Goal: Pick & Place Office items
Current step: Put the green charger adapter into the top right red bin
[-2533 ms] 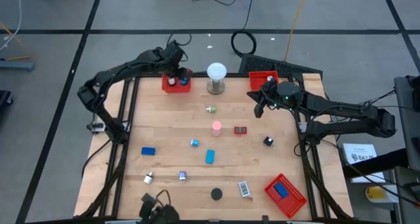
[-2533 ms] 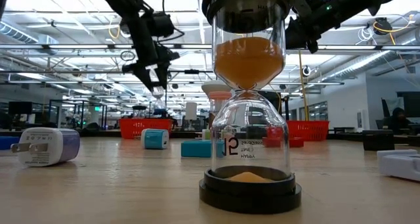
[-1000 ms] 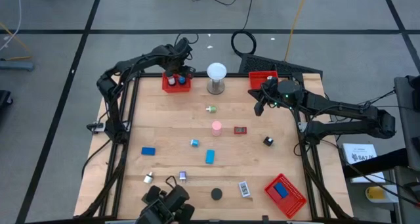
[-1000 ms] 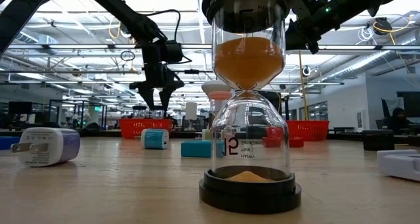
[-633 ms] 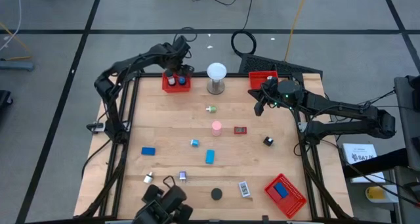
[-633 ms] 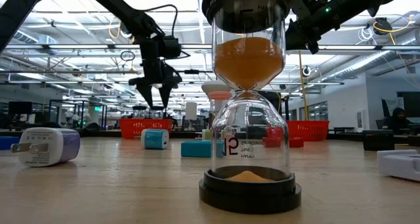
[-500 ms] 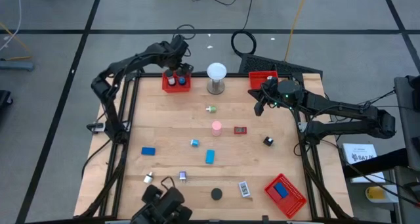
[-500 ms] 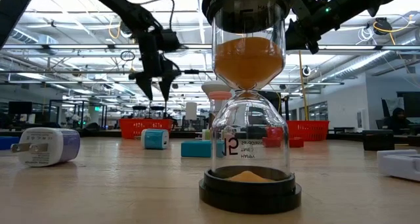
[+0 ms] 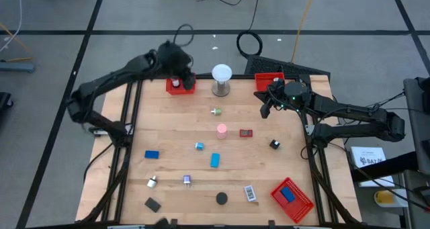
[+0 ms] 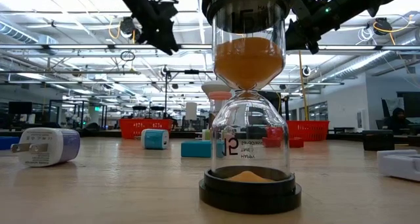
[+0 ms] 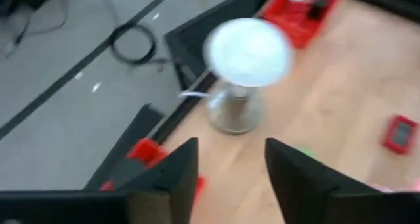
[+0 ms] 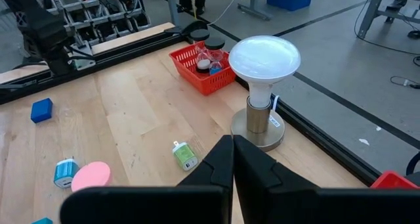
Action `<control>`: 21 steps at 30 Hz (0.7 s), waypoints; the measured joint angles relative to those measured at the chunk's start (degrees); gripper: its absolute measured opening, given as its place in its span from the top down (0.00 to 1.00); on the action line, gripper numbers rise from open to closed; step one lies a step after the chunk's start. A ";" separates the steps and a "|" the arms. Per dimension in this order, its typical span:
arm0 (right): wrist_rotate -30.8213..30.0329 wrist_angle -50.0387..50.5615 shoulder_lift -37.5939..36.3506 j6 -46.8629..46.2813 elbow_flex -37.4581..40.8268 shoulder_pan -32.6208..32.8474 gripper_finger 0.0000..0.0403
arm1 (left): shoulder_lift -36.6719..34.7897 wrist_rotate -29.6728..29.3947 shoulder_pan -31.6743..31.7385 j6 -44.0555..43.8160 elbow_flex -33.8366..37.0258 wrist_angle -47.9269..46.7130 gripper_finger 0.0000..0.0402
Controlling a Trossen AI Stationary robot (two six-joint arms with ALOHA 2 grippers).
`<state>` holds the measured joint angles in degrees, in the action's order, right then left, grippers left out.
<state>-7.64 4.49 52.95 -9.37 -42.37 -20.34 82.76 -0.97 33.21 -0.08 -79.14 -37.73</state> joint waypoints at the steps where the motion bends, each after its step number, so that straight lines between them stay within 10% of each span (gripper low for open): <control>1: 0.00 0.00 0.00 -0.13 0.00 0.00 1.00 | -1.46 0.10 -1.42 -0.22 2.71 2.43 0.62; 11: -0.02 -0.02 0.00 -0.42 0.00 0.00 1.00 | -10.92 8.23 -11.53 -13.73 29.90 27.82 0.86; 21: -1.47 -0.38 0.66 -2.92 0.00 0.02 1.00 | -9.69 8.51 -20.19 -11.39 33.91 25.99 0.98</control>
<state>-9.10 4.11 53.60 -12.28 -42.37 -20.32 73.07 7.54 13.02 -11.47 -45.23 -11.75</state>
